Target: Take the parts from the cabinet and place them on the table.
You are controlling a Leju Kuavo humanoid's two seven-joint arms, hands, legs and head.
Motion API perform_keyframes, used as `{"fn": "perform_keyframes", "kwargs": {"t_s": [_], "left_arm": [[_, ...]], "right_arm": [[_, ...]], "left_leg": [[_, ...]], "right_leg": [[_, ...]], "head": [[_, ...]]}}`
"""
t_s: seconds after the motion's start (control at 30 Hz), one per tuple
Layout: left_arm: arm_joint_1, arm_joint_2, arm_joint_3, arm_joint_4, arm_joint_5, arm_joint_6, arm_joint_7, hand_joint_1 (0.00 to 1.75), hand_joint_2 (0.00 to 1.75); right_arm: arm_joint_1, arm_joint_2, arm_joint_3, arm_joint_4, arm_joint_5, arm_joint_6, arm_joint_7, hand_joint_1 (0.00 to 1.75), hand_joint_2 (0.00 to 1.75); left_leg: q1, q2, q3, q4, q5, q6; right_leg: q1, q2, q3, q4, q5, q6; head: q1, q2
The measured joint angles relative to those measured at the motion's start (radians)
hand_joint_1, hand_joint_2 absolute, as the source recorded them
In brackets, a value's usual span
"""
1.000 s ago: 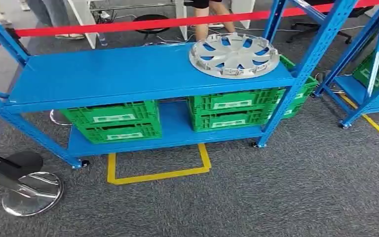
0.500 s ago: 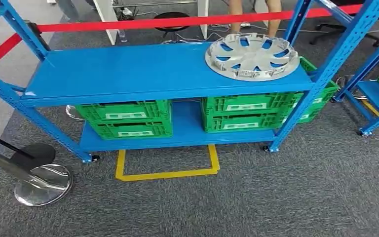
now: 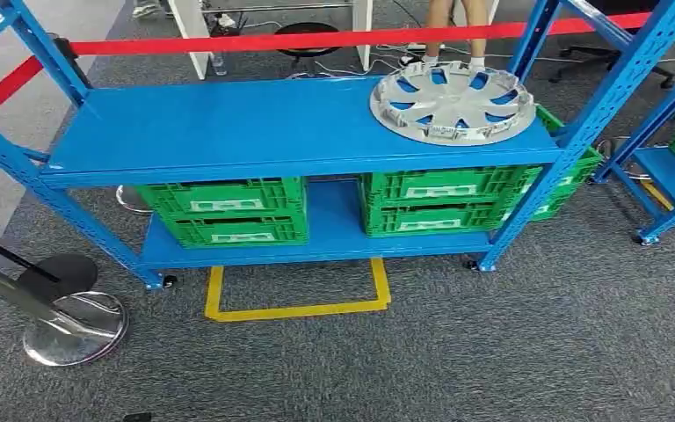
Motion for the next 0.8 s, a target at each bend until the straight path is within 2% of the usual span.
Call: {"fn": "perform_keyframes", "kwargs": {"t_s": [0.23, 0.37, 0.47, 0.6, 0.8], "left_arm": [[0.007, -0.003, 0.006, -0.031, -0.010, -0.003, 0.002, 0.00, 0.00], [0.035, -0.007, 0.009, -0.061, -0.042, -0.012, 0.046, 0.00, 0.00], [0.059, -0.008, 0.013, -0.062, -0.068, 0.036, 0.049, 0.00, 0.00], [0.047, 0.010, 0.024, 0.028, -0.090, 0.133, -0.010, 0.00, 0.00], [0.022, 0.028, 0.034, 0.113, -0.093, 0.147, -0.022, 0.00, 0.00]], "right_arm": [[0.000, -0.003, 0.000, 0.000, 0.000, 0.003, 0.001, 0.00, 0.00], [0.013, -0.024, 0.000, 0.000, -0.003, 0.011, 0.023, 0.00, 0.00], [0.029, -0.040, 0.000, 0.000, -0.011, 0.016, 0.037, 0.00, 0.00], [0.041, -0.052, 0.000, 0.001, -0.025, 0.004, 0.024, 0.00, 0.00], [0.045, -0.056, -0.008, 0.006, -0.032, -0.008, 0.018, 0.00, 0.00]], "left_leg": [[0.000, 0.000, 0.000, 0.000, 0.000, 0.000], [0.000, 0.000, 0.000, 0.000, -0.001, 0.002], [0.000, 0.000, 0.000, 0.000, -0.002, 0.003], [0.000, 0.000, 0.000, 0.000, -0.002, 0.003], [0.000, 0.000, 0.000, 0.000, -0.002, 0.004]], "right_leg": [[0.000, 0.000, 0.002, -0.004, 0.001, 0.001], [0.000, 0.000, 0.003, -0.006, 0.001, 0.002], [0.000, 0.000, 0.004, -0.008, 0.001, 0.002], [0.000, 0.000, 0.004, -0.009, 0.001, 0.002], [0.000, 0.000, 0.005, -0.010, 0.002, 0.004]], "head": [[0.000, 0.000], [0.000, 0.000], [0.000, 0.000], [0.001, 0.000], [0.000, 0.000]]}}
